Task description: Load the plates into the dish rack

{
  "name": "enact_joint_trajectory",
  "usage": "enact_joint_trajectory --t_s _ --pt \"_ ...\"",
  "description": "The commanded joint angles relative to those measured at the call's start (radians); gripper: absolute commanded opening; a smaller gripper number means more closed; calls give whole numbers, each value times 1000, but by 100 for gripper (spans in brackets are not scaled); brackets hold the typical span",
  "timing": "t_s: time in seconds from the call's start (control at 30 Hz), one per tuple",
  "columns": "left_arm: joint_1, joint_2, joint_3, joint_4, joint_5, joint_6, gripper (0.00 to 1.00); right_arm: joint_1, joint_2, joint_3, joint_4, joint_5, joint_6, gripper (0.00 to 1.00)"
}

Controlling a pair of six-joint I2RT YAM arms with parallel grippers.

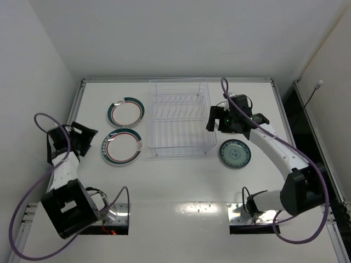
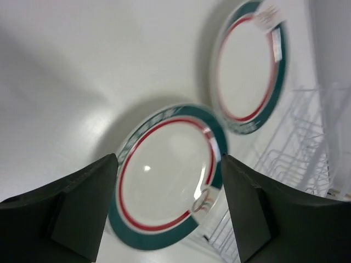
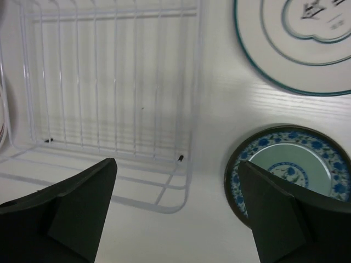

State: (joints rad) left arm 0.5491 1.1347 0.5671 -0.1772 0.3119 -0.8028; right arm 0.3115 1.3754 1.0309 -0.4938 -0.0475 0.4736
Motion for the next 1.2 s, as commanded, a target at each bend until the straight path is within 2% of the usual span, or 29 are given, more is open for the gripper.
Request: enact_joint_trajectory --t_s 0.0,0.1,0.13,0.2,0.23,0.27,0.33,0.37,0.5,0.53,0.67,0.8,0.93,1.0,1.1,1.17 --pt "-58 -61 140 -45 10 62 73 -29 -62 3 40 116 34 91" --pt "-96 -82 122 40 93 99 73 -72 -75 18 52 127 45 92" --pt "-122 -91 107 71 139 109 73 -87 -75 30 52 127 62 97" --pt "-152 -128 59 152 173 151 75 -185 -88 43 50 98 121 99" --pt "-182 -139 59 153 155 151 78 -245 -98 6 70 39 140 98" --pt "-183 -139 59 139 142 151 78 -370 -98 -24 149 -104 164 98" --pt "-196 -150 71 128 133 175 78 -486 -98 -122 237 -217 267 97" --pt "-196 -150 71 128 124 175 78 -582 -76 -147 294 -301 301 96" --pt "-196 -104 82 108 124 175 78 -725 152 -172 353 -469 390 92" --pt "-196 -95 82 108 124 166 78 -742 247 -161 380 -521 404 92" --pt "-196 -81 82 108 139 166 78 -761 379 -149 521 -607 442 86" --pt "-196 -81 82 108 139 156 78 -747 479 -95 494 -546 405 84" --pt "-196 -72 73 108 139 155 78 -713 565 -63 550 -575 424 75" --pt "-196 -61 73 108 139 155 78 -686 622 10 496 -574 407 74" --pt "-196 -39 73 108 139 146 78 -637 709 110 407 -561 379 67" --pt "-196 -24 73 108 139 146 78 -624 735 120 426 -561 394 59"
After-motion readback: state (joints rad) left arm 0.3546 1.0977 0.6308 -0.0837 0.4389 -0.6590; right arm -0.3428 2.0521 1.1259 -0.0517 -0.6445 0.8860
